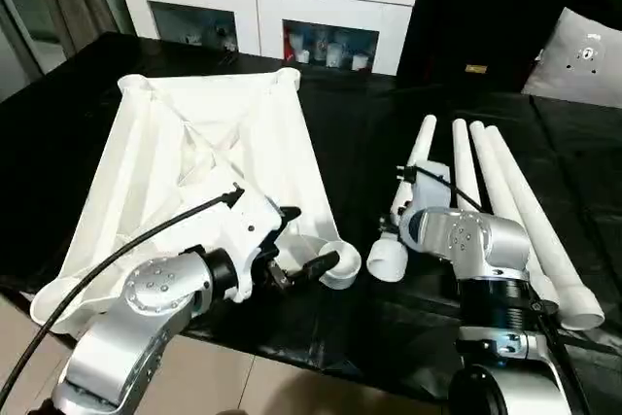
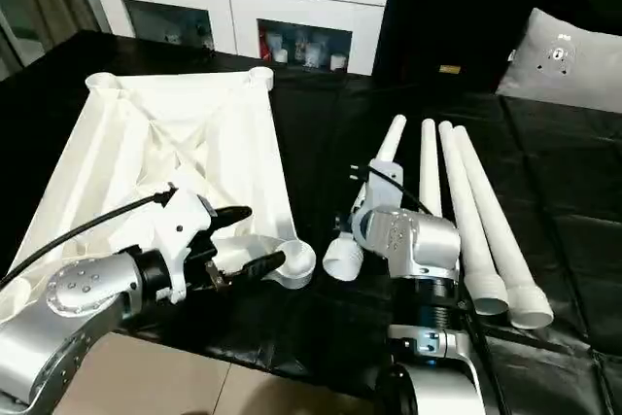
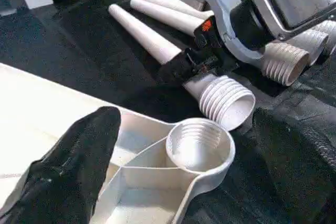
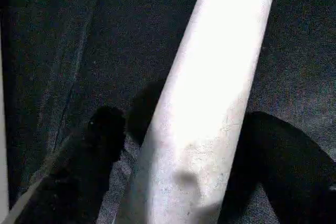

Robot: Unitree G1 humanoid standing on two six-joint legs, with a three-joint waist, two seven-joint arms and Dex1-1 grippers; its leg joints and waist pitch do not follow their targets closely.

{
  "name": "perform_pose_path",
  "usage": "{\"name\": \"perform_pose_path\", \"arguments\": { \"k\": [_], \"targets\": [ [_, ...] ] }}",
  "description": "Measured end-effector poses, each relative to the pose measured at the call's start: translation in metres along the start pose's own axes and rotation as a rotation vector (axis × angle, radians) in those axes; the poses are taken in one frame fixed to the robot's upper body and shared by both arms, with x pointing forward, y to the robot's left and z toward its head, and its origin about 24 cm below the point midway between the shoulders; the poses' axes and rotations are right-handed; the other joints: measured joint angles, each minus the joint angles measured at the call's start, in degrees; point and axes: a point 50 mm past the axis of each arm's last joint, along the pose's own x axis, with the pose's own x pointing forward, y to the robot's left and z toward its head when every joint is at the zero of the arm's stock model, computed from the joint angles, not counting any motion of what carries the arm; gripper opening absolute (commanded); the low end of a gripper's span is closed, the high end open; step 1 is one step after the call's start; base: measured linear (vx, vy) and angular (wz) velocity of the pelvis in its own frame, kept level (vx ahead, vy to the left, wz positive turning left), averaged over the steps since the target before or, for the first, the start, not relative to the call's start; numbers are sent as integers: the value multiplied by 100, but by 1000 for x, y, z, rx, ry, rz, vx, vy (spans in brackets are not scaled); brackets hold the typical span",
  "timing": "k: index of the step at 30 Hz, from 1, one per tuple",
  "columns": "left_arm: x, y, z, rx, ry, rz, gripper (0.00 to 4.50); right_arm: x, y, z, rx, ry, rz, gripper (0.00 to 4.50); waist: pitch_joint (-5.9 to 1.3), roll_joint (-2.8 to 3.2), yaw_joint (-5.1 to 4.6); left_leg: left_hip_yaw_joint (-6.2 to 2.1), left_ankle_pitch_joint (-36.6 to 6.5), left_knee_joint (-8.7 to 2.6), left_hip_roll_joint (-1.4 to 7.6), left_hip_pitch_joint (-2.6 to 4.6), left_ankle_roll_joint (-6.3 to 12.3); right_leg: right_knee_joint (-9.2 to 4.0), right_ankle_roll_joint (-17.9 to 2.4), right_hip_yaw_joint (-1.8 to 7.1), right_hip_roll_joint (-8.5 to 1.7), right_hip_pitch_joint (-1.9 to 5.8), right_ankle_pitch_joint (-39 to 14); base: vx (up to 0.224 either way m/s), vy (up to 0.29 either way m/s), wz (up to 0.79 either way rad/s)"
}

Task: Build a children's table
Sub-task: Pick table leg

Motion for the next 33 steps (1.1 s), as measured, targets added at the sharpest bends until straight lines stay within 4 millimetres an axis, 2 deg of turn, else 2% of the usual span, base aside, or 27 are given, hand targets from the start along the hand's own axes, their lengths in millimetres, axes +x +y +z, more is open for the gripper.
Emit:
{"name": "perform_pose_path", "arguments": {
  "k": [13, 15, 17, 21, 33],
  "targets": [
    [1, -2, -2, -7, 1, 5, 450, 0, -2, 0, 9, 11, 12, 272, 0, 2, 6, 5, 1, 0, 4, -2, -1, 0, 0, -1, 0, -2, 0, 0, 0, 0],
    [2, -3, -2, -6, 2, 2, 450, -1, -3, 0, 11, 7, 10, 245, 0, 2, 5, 5, 1, -1, 5, -1, -1, -1, 0, -1, 0, -2, -1, 0, 0, 0],
    [4, -4, -1, -4, -6, -2, 450, -1, -4, 0, 16, 5, 7, 245, -1, 0, 4, 7, 1, 0, 5, 0, -1, -1, 0, 0, 0, -1, -1, 0, 0, 0],
    [5, -5, -1, -14, -14, 3, 450, -2, -7, -1, 15, -1, 10, 197, -1, 1, 5, 6, 2, 0, 6, 0, -2, -1, 3, -1, 0, -1, -2, 0, 0, 0],
    [7, -1, 5, 20, -44, 37, 450, -3, -12, 4, 70, -55, 11, 185, 0, 1, 12, 8, 5, 0, 7, -4, -5, -1, 2, -1, 0, -4, -1, 0, 0, 0]
  ]
}}
